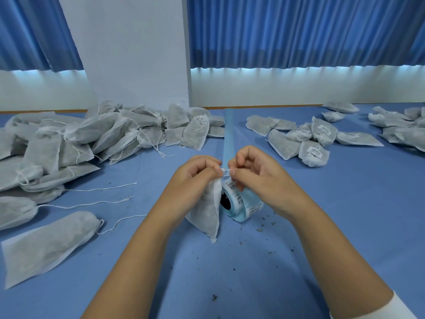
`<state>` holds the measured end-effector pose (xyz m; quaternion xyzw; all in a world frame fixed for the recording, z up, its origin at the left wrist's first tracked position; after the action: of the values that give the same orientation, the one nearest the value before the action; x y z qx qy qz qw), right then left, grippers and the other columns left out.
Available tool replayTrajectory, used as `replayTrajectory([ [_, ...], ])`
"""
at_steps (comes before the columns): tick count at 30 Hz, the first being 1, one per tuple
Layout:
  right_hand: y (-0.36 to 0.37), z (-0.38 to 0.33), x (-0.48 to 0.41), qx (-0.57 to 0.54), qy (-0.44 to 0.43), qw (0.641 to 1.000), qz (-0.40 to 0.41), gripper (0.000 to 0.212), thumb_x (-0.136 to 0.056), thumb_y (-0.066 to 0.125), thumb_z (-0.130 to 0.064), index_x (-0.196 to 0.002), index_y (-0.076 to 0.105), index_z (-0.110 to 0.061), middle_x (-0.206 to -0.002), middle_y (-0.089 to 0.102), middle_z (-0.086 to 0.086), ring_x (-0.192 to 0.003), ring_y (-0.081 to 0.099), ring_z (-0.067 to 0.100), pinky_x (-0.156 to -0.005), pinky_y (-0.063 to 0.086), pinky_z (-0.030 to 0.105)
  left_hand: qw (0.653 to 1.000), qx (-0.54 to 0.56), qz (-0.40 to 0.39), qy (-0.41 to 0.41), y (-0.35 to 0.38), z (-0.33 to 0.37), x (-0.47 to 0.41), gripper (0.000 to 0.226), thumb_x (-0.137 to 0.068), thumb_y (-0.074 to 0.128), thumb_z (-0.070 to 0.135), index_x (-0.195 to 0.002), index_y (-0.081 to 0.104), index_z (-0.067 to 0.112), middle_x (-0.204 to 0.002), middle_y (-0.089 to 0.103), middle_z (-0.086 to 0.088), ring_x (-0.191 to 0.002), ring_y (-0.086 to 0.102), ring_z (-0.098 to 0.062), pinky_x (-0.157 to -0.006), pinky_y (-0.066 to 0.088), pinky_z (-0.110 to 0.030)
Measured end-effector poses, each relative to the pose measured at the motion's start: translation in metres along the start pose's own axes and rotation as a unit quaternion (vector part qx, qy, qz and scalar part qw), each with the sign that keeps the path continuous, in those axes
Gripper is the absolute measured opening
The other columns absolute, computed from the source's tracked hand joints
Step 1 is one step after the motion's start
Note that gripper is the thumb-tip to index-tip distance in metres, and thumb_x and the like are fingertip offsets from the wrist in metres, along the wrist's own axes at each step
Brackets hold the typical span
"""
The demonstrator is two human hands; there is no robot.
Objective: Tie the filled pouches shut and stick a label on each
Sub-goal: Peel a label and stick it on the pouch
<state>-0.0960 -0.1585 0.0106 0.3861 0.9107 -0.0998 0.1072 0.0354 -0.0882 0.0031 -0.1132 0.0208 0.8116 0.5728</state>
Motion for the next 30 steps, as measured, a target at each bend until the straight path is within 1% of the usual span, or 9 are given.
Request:
replayTrajectory([
  [2,0.000,0.000,-0.001,0.004,-0.008,1.000,0.016,0.025,-0.092,0.051,0.009,-0.082,0.045,-0.014,-0.078,0.057,-0.005,-0.065,0.052,0.013,-0.067,0.047,0.025,1.000,-0.024,-0.004,0.005,0.003,-0.001,0.000,0.026,-0.090,0.061,0.008,-0.068,0.066,0.022,-0.108,0.066,0.009,-0.093,0.058,0.007,-0.075,0.038,0.000],
  [5,0.000,0.001,-0.001,-0.018,-0.024,0.999,0.035,0.027,-0.091,0.051,0.009,-0.081,0.046,-0.015,-0.079,0.056,-0.004,-0.066,0.053,0.016,-0.069,0.049,0.027,0.999,-0.036,-0.014,0.015,0.007,-0.003,-0.001,0.021,-0.092,0.061,0.009,-0.074,0.067,0.019,-0.110,0.068,0.001,-0.093,0.060,0.002,-0.080,0.042,-0.006],
  [10,-0.002,0.002,-0.002,-0.046,-0.024,0.997,0.053,0.031,-0.085,0.060,0.012,-0.081,0.050,-0.017,-0.081,0.058,-0.005,-0.064,0.054,0.010,-0.062,0.046,0.020,1.000,-0.015,0.012,-0.012,0.003,-0.004,-0.002,0.020,-0.091,0.064,0.017,-0.073,0.069,0.022,-0.079,0.066,0.009,-0.069,0.054,0.001,-0.062,0.040,-0.006],
  [15,0.003,-0.001,0.001,0.007,-0.041,0.999,0.033,0.020,-0.075,0.065,-0.005,-0.079,0.052,-0.020,-0.096,0.063,-0.007,-0.070,0.055,0.009,-0.066,0.049,0.024,0.999,-0.027,0.014,-0.015,0.003,-0.002,0.000,0.020,-0.090,0.064,0.017,-0.071,0.070,0.021,-0.079,0.065,0.003,-0.072,0.055,-0.004,-0.062,0.041,-0.007],
  [17,0.004,-0.002,0.003,0.053,-0.047,0.997,0.044,0.020,-0.075,0.063,-0.004,-0.078,0.053,-0.021,-0.095,0.065,-0.002,-0.069,0.057,0.015,-0.064,0.049,0.029,0.999,-0.032,0.019,-0.014,0.002,-0.001,0.000,0.023,-0.089,0.065,0.017,-0.068,0.070,0.023,-0.078,0.065,0.003,-0.071,0.055,-0.005,-0.062,0.041,-0.009],
  [20,0.004,-0.003,0.003,0.106,-0.063,0.990,0.063,0.022,-0.081,0.063,0.005,-0.081,0.056,-0.016,-0.092,0.066,0.009,-0.074,0.056,0.040,-0.064,0.047,0.045,0.999,-0.038,0.029,-0.012,0.001,-0.001,0.000,0.025,-0.088,0.066,0.016,-0.065,0.069,0.025,-0.073,0.064,0.007,-0.068,0.054,-0.003,-0.060,0.040,-0.008],
  [25,0.000,-0.007,0.003,0.105,-0.050,0.991,0.067,0.022,-0.085,0.063,0.006,-0.081,0.058,-0.014,-0.087,0.070,0.015,-0.067,0.057,0.012,-0.068,0.049,0.027,0.998,-0.042,0.040,-0.006,-0.001,-0.001,-0.001,0.027,-0.088,0.066,0.014,-0.064,0.069,0.025,-0.070,0.064,0.010,-0.067,0.053,-0.002,-0.059,0.040,-0.007],
  [27,-0.003,-0.007,0.003,0.089,-0.042,0.993,0.068,0.021,-0.085,0.064,0.007,-0.082,0.058,-0.013,-0.085,0.072,0.013,-0.067,0.058,0.012,-0.069,0.050,0.022,0.998,-0.042,0.043,-0.005,-0.001,-0.001,-0.002,0.028,-0.088,0.065,0.014,-0.063,0.070,0.027,-0.071,0.065,0.011,-0.067,0.054,-0.002,-0.060,0.040,-0.008],
  [30,-0.006,-0.006,0.003,0.070,-0.030,0.995,0.070,0.021,-0.085,0.066,0.006,-0.082,0.056,-0.012,-0.082,0.074,0.010,-0.069,0.058,0.017,-0.071,0.050,0.027,0.998,-0.044,0.043,-0.008,-0.001,-0.001,-0.002,0.032,-0.088,0.064,0.015,-0.060,0.070,0.030,-0.067,0.063,0.015,-0.063,0.053,0.001,-0.058,0.039,-0.006],
])
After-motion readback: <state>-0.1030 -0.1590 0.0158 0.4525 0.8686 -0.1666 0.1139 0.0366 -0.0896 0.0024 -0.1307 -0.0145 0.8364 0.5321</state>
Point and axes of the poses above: each hand's wrist, its own x-axis away from the middle knuckle, its own y-axis out of the palm, z = x × y, the point moved 4 cm from there along -x, towards the middle knuckle
